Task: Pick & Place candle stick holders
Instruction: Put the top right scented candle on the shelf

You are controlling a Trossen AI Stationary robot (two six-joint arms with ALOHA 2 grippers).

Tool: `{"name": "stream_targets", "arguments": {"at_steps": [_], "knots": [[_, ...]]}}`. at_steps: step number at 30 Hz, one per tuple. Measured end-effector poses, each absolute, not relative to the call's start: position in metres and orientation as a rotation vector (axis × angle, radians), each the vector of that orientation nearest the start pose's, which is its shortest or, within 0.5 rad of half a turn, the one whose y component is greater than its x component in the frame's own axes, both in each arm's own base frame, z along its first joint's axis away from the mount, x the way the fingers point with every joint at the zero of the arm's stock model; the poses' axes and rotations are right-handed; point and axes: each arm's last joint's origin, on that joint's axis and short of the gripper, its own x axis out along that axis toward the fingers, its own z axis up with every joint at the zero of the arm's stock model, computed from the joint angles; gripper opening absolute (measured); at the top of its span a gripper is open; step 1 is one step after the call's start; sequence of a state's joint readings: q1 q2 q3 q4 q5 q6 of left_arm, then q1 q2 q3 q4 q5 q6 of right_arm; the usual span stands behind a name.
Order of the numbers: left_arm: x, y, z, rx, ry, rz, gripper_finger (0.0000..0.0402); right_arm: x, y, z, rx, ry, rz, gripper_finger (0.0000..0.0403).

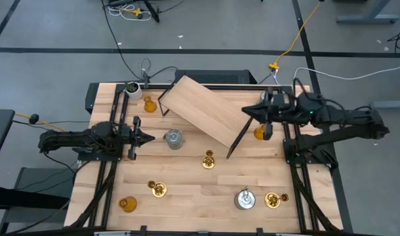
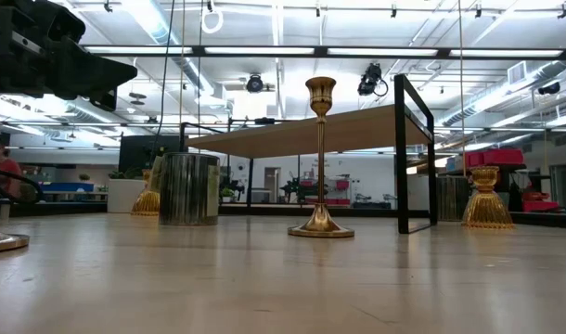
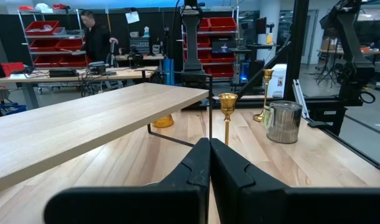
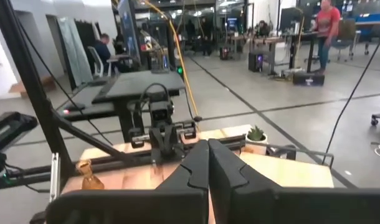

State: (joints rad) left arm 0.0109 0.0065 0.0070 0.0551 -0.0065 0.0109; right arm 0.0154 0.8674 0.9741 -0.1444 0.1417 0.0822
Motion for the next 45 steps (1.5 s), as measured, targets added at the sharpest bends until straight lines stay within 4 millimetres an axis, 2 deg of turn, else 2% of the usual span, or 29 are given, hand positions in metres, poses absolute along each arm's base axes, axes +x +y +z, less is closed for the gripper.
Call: {"name": "stream_targets", "arguments": {"at_steps": [10, 16, 23, 27, 38, 45], "knots": [[0.098, 0.001, 0.171, 0.011, -0.055, 0.018, 0.0012, 0.207, -0.002, 0.372, 0.076, 0.119, -0.138, 0.0002], [0.097, 0.001, 0.171, 0.011, -0.056, 0.018, 0.0012, 0.206, -0.021, 0.369, 0.093, 0.136, -0.230, 0.0017], [0.098, 0.001, 0.171, 0.011, -0.055, 0.018, 0.0012, 0.197, -0.049, 0.364, 0.107, 0.212, -0.376, 0.0066], [0.098, 0.001, 0.171, 0.011, -0.056, 0.018, 0.0012, 0.190, -0.063, 0.369, 0.117, 0.259, -0.453, 0.0101], [0.098, 0.001, 0.171, 0.011, -0.055, 0.018, 0.0012, 0.171, -0.093, 0.366, 0.192, 0.413, -0.666, 0.0201], [0.098, 0.001, 0.171, 0.011, -0.056, 0.018, 0.0012, 0.171, -0.109, 0.362, 0.231, 0.499, -0.729, 0.0249]]}}
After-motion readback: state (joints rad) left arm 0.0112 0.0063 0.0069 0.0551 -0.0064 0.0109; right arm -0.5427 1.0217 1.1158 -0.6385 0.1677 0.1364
